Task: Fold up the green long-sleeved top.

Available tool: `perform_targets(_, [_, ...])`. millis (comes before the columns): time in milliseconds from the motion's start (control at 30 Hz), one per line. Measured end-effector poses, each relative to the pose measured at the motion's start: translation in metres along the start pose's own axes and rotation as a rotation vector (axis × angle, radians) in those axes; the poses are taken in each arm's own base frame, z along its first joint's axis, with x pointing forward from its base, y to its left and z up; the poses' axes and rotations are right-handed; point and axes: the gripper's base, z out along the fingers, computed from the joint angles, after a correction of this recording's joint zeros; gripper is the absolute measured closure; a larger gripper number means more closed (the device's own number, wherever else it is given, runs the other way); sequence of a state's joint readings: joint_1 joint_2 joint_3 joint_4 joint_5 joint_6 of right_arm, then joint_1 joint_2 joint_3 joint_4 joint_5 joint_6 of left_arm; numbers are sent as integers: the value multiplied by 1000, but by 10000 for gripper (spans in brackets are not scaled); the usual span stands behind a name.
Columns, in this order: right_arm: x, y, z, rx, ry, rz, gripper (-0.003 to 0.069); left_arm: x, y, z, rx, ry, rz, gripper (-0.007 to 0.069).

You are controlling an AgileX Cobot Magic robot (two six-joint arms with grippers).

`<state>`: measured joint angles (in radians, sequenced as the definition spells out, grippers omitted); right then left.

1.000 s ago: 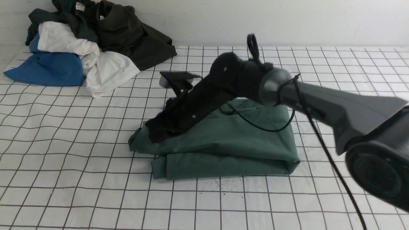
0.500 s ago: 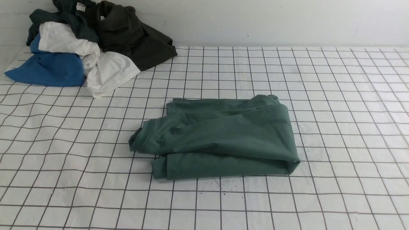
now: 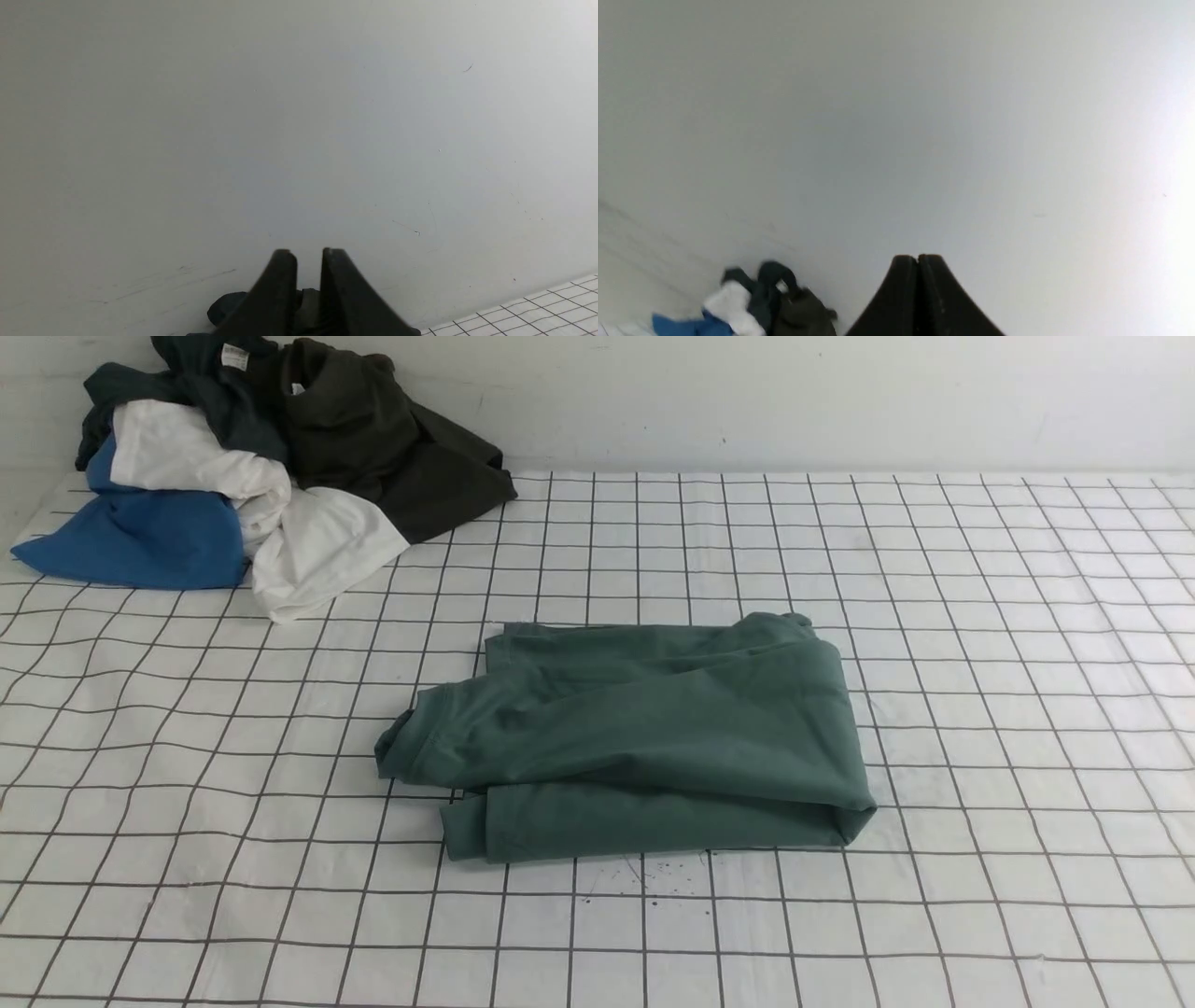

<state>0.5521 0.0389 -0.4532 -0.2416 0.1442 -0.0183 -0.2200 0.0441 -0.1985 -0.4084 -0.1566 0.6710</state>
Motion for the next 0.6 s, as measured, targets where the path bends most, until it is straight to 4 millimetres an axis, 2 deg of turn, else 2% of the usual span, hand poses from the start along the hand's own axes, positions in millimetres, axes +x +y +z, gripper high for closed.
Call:
perform_targets(100, [35,10,-7,-6,79,192,670,1,0,0,3,4,0,560])
perform_targets(200, [55,14,-7,3,186,334,670,1,-1,0,7,10,-1,560])
perform_targets(500, [61,15,-8,12,241,399,670,2,-1,0,12,16,-2,560])
perform_targets(600, [64,17,-10,15,286,467,670,2,-1,0,12,16,-3,560])
